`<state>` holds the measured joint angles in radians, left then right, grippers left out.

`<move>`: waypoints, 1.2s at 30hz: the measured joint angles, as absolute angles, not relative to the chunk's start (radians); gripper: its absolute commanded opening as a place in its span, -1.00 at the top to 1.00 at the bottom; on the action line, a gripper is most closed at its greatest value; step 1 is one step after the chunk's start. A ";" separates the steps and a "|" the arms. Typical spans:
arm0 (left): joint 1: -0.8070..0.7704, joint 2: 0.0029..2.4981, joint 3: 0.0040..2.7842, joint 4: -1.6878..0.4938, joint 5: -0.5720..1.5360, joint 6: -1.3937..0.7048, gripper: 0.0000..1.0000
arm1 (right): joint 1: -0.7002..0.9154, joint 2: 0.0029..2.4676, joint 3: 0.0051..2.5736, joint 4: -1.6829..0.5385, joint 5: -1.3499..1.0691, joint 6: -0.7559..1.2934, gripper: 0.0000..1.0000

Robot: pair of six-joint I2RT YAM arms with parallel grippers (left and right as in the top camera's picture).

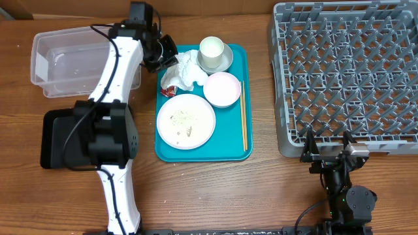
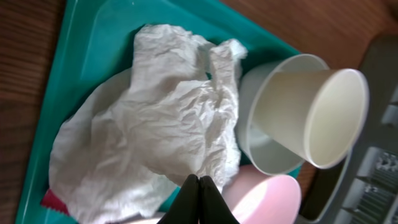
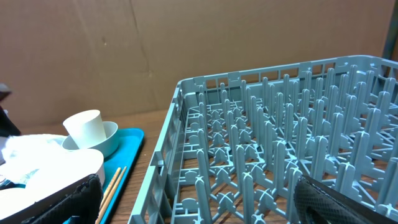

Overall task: Sort waste into correct bins and load items into the dishwasher
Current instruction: 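Lift the napkin with the left gripper and drop it into the clear bin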

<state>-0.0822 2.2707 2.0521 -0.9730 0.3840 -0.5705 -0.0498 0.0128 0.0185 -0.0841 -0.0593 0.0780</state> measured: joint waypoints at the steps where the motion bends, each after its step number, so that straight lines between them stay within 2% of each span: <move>1: -0.081 2.254 2.052 -0.977 0.379 -0.570 0.92 | -0.050 0.013 0.019 -0.084 -0.060 0.078 -1.00; 13: -0.083 2.021 2.058 -1.029 0.247 -0.528 0.92 | -0.050 0.013 0.019 -0.084 -0.059 0.078 -1.00; 21: -0.059 1.969 2.060 -0.984 -0.006 -0.521 0.92 | -0.050 0.013 0.019 -0.084 -0.059 0.078 -1.00; 36: 0.247 1.967 2.061 -0.839 -0.140 -0.521 0.92 | -0.050 0.013 0.019 -0.084 -0.059 0.078 -1.00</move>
